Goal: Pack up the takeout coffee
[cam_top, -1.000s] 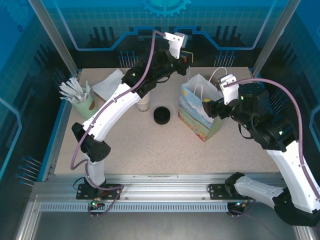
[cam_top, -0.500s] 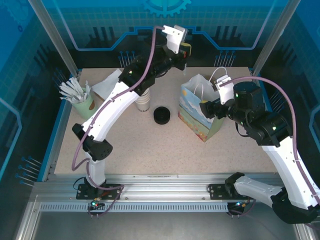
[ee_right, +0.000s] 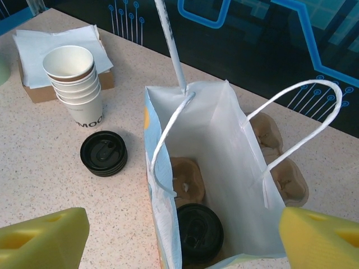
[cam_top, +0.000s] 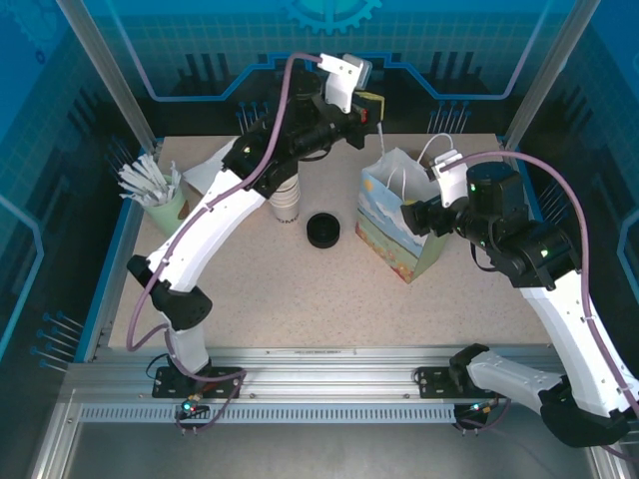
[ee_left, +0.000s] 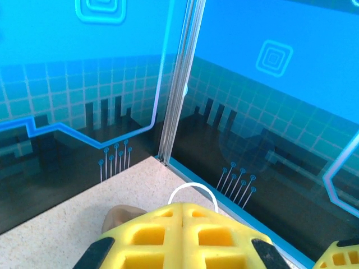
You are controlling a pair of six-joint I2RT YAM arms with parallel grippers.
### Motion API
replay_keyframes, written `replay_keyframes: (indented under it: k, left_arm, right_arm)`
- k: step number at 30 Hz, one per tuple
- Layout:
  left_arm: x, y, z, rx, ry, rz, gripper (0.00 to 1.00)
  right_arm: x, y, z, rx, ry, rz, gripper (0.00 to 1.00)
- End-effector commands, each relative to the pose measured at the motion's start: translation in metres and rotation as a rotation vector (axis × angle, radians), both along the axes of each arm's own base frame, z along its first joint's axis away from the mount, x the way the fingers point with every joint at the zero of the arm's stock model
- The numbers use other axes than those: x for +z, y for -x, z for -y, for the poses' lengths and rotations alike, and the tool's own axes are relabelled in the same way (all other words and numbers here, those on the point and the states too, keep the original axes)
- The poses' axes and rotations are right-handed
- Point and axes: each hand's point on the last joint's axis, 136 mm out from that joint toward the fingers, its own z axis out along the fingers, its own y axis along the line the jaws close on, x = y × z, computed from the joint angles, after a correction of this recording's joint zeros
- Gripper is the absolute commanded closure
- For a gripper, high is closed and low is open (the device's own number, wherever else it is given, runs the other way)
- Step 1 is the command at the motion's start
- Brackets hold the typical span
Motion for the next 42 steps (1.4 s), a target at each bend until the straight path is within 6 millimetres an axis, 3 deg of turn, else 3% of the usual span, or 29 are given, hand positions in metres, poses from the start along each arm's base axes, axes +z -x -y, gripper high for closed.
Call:
replay_keyframes:
  k: [1, 5, 9, 14, 19, 22, 25, 30, 33, 35, 38, 42]
  left_arm:
    - [-0.040, -0.014, 0.023, -0.024, -0.029, -0.074, 1.00]
    - [-0.081, -0.037, 0.035, -0.016, -0.046, -0.153, 0.98]
    - [-0.111, -0.052, 0.040, -0.019, -0.041, -0.227, 0.86]
    - [-0.114, -0.060, 0.029, -0.028, -0.013, -0.269, 0.72]
    - [-0.099, -0.057, -0.003, -0.002, -0.011, -0.241, 0.62]
    - [-0.095, -0.054, -0.046, 0.066, 0.000, -0.235, 0.59]
    - [-0.107, -0.054, -0.112, 0.197, 0.061, -0.264, 0.56]
    - [-0.170, -0.058, -0.249, 0.545, 0.145, -0.395, 0.53]
    - [-0.212, -0.066, -0.306, 0.702, 0.133, -0.495, 0.52]
    - [-0.234, -0.074, -0.325, 0.763, 0.075, -0.540, 0.50]
    - [-0.265, -0.091, -0.336, 0.819, -0.055, -0.601, 0.46]
    - [-0.305, -0.118, -0.351, 0.870, -0.195, -0.671, 0.40]
  right_arm:
    - [0.000, 0.002, 0.004, -0.014, -0.026, -0.002, 0.11]
    - [-0.002, 0.001, 0.006, -0.019, -0.025, -0.007, 0.11]
    - [-0.004, 0.001, 0.007, -0.022, -0.025, -0.013, 0.11]
    - [-0.004, 0.002, -0.002, 0.017, -0.064, -0.018, 0.11]
    - [0.000, 0.009, -0.040, 0.187, -0.193, -0.016, 0.12]
    - [0.008, 0.016, -0.071, 0.312, -0.243, 0.007, 0.12]
    - [0.012, 0.021, -0.106, 0.416, -0.241, 0.030, 0.12]
    - [-0.001, 0.023, -0.171, 0.570, -0.178, -0.006, 0.12]
    - [-0.009, 0.020, -0.196, 0.611, -0.151, -0.030, 0.13]
    - [-0.013, 0.019, -0.206, 0.626, -0.136, -0.038, 0.13]
    - [-0.020, 0.017, -0.214, 0.629, -0.114, -0.051, 0.13]
    - [-0.025, 0.015, -0.210, 0.608, -0.085, -0.054, 0.12]
